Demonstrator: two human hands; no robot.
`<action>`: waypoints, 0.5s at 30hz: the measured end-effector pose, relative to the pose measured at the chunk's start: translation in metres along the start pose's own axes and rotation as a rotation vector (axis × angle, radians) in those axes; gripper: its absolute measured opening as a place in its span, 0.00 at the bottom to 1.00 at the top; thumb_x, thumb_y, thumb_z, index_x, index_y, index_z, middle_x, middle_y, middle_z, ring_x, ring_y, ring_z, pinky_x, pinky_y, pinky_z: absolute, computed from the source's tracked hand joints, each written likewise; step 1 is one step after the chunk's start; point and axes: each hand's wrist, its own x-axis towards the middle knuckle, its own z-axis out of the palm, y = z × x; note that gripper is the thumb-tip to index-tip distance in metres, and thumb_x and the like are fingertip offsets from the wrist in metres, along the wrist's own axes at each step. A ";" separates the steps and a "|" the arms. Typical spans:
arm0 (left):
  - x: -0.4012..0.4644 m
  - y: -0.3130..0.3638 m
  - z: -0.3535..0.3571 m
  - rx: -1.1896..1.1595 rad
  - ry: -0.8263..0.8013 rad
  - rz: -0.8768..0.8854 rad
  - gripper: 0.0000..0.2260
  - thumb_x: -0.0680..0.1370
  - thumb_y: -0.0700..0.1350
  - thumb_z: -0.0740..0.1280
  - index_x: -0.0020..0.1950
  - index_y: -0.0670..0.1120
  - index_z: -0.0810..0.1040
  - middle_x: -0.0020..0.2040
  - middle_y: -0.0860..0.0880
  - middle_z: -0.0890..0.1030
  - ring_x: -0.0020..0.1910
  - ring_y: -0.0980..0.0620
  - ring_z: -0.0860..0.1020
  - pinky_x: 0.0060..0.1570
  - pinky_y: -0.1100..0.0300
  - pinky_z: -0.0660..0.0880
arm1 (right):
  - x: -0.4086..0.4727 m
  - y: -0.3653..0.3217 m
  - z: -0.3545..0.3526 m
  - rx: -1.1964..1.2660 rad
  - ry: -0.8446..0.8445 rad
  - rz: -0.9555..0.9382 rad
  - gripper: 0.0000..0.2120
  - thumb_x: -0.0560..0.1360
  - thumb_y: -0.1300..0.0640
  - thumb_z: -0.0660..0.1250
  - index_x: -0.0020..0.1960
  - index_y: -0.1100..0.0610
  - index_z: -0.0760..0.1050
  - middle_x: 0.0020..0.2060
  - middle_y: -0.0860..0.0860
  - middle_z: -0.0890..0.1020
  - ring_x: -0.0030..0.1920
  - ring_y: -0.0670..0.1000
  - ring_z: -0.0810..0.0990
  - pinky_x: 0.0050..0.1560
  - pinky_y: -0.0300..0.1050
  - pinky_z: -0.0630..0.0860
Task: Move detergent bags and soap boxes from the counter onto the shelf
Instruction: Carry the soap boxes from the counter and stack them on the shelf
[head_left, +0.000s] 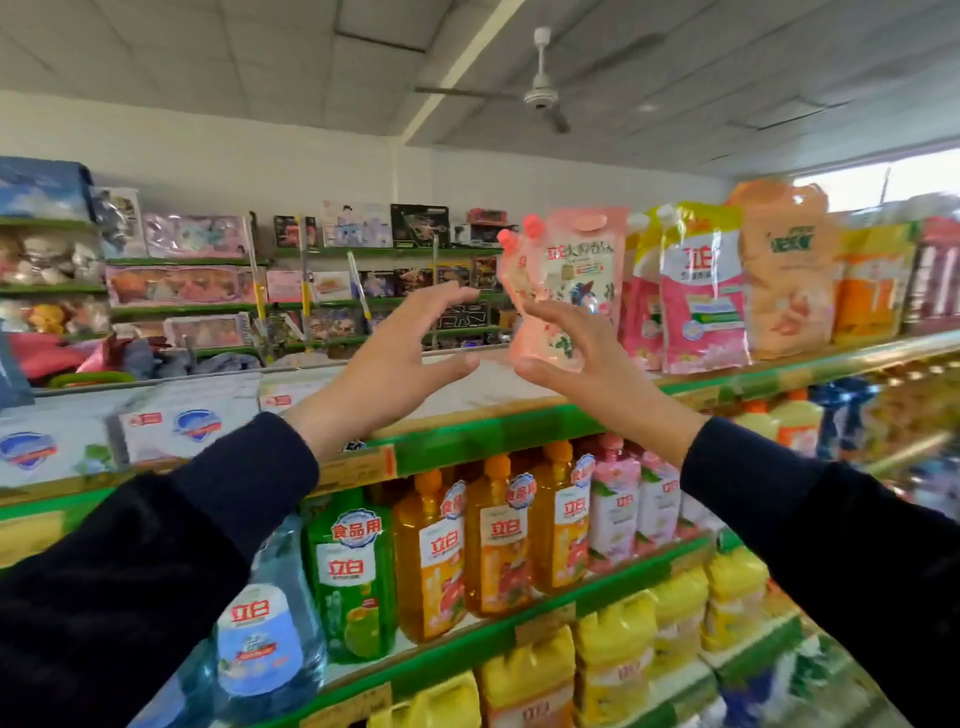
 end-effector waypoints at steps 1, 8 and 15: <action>0.002 0.005 0.009 -0.025 -0.003 0.025 0.28 0.79 0.53 0.71 0.77 0.61 0.65 0.79 0.60 0.63 0.72 0.67 0.60 0.69 0.68 0.56 | -0.010 0.002 -0.010 0.002 0.016 0.021 0.30 0.77 0.43 0.71 0.76 0.44 0.67 0.73 0.41 0.67 0.66 0.26 0.61 0.65 0.30 0.57; 0.006 0.045 0.065 -0.352 -0.088 0.127 0.28 0.77 0.54 0.73 0.74 0.63 0.67 0.76 0.60 0.68 0.74 0.61 0.65 0.76 0.54 0.60 | -0.096 -0.014 -0.073 -0.165 0.192 0.229 0.30 0.76 0.43 0.72 0.75 0.40 0.66 0.75 0.42 0.67 0.74 0.45 0.64 0.73 0.50 0.61; -0.024 0.108 0.107 -0.603 -0.305 0.213 0.28 0.75 0.54 0.75 0.71 0.66 0.67 0.73 0.59 0.71 0.73 0.57 0.68 0.72 0.50 0.67 | -0.203 -0.067 -0.102 -0.366 0.381 0.453 0.33 0.73 0.40 0.72 0.75 0.39 0.65 0.72 0.44 0.70 0.73 0.49 0.66 0.72 0.55 0.67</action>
